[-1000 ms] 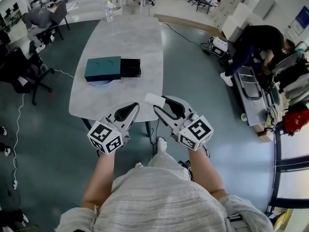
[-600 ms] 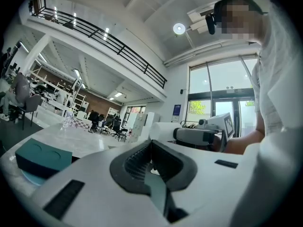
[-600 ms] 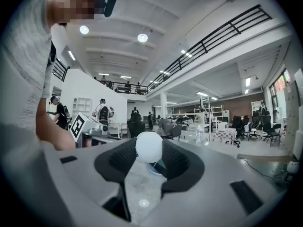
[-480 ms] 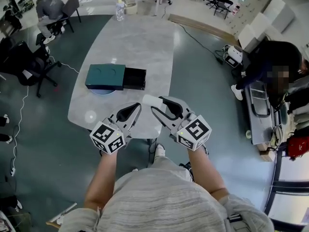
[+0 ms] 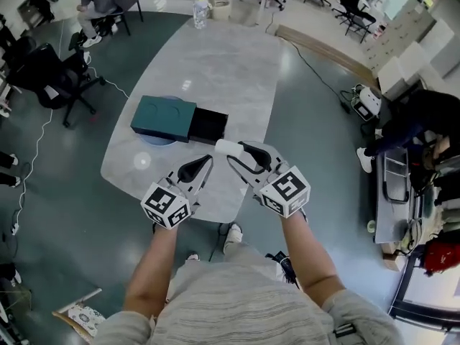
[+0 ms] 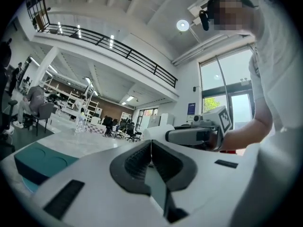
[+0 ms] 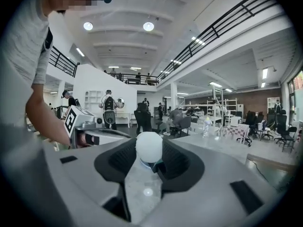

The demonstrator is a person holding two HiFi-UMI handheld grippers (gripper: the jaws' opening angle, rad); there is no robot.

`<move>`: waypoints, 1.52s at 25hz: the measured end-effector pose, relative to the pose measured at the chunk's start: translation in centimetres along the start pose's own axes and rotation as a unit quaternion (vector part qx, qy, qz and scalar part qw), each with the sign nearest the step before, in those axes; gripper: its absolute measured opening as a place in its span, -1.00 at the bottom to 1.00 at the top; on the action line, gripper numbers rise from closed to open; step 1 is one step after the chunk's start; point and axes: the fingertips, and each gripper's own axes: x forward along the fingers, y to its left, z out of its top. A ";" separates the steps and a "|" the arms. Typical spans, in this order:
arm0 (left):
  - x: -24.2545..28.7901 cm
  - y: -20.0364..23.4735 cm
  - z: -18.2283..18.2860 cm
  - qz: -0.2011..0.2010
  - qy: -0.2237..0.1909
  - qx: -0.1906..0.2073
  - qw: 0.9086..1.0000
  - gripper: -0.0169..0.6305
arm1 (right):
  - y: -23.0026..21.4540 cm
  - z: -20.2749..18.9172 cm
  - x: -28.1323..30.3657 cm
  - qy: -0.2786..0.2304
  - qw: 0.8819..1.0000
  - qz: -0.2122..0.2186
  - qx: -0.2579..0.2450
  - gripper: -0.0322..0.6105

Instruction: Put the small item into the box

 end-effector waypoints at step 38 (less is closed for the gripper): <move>3.6 9.1 -7.2 0.060 0.034 0.029 0.997 -0.88 | -9.5 -17.5 15.6 0.257 0.964 0.044 -0.049 -0.33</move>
